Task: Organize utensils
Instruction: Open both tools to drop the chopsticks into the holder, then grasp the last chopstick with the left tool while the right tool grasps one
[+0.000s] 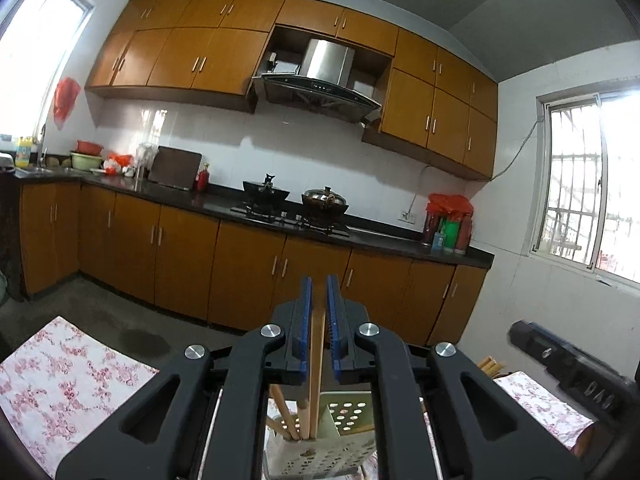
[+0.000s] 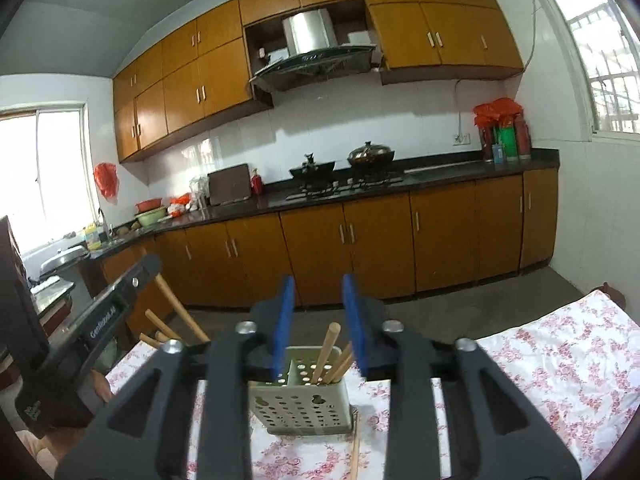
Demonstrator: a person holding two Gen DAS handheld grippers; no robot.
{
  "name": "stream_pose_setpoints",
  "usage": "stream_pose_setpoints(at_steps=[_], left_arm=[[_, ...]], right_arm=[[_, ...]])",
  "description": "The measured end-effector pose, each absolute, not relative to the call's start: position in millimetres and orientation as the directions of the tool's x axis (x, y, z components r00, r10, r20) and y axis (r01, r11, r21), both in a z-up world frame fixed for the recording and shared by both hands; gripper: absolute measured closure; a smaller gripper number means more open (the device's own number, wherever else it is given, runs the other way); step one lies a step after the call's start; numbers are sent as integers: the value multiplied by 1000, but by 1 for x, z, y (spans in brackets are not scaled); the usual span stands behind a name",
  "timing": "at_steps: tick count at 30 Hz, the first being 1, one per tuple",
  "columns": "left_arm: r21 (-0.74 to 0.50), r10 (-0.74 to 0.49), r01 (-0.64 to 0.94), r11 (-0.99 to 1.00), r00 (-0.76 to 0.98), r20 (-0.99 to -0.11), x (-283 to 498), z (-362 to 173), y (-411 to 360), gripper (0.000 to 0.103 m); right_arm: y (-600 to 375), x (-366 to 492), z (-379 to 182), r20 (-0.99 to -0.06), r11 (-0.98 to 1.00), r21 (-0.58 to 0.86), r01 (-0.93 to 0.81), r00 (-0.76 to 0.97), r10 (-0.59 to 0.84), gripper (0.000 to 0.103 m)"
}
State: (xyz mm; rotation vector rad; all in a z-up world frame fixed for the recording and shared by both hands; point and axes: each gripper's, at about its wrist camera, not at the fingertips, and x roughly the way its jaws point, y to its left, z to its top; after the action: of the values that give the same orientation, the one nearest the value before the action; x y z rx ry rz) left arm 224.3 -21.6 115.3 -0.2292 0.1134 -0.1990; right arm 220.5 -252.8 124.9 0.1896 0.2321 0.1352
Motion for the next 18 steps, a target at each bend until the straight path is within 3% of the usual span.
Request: stream_pose_setpoints(at_steps=[6, 11, 14, 18], left_arm=[[-251, -208, 179, 951, 974, -92, 196, 127, -3, 71], [-219, -178, 141, 966, 970, -163, 166, 110, 15, 53], [-187, -136, 81, 979, 943, -303, 161, 76, 26, 51], [-189, -117, 20, 982, 851, -512, 163, 13, 36, 51]], right_arm=[[-282, 184, 120, -235, 979, 202, -28, 969, 76, 70], [-301, 183, 56, -452, 983, 176, 55, 891, 31, 70], [-290, 191, -8, -633, 983, 184, 16, 767, 107, 73], [-255, 188, -66, -742, 985, 159, -72, 650, 167, 80]])
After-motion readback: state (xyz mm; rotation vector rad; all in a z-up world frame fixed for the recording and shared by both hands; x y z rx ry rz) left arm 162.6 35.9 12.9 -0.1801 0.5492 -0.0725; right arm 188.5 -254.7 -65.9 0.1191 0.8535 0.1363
